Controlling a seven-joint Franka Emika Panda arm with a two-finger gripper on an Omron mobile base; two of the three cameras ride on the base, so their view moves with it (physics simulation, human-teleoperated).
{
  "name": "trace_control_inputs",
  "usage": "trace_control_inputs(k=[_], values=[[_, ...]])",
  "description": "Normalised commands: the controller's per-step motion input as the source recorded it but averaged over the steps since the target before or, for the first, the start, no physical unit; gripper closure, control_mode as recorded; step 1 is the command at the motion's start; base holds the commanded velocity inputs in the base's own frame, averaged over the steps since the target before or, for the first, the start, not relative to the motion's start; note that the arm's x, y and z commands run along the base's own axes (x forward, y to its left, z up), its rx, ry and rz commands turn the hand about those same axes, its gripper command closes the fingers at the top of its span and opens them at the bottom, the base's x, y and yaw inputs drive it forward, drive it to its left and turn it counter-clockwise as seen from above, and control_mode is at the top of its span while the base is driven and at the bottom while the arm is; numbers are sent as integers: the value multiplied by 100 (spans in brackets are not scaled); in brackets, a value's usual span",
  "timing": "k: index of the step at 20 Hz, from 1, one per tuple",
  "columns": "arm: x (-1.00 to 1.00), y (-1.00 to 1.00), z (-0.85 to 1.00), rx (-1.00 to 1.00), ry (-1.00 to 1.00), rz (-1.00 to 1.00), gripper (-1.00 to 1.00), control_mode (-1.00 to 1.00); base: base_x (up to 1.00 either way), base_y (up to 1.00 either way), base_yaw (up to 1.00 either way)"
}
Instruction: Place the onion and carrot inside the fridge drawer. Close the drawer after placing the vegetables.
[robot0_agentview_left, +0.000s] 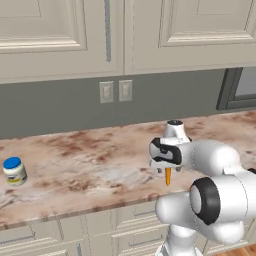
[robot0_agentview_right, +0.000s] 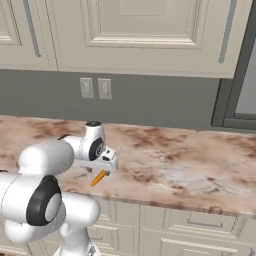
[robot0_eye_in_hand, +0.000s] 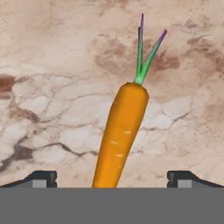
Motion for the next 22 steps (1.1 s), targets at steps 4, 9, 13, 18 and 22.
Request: trace_control_inputs(k=[4, 9, 13, 18, 22], values=[[42, -6, -46, 0, 2, 0, -100, -100, 0, 0, 0], [15, 0, -50, 0, 0, 0, -100, -100, 0, 0, 0], [-4, 18, -60, 0, -1, 0, 100, -100, 0, 0, 0], [-2, 20, -43, 0, -7, 0, 100, -100, 0, 0, 0], [0, 15, -30, 0, -4, 2, 100, -100, 0, 0, 0]])
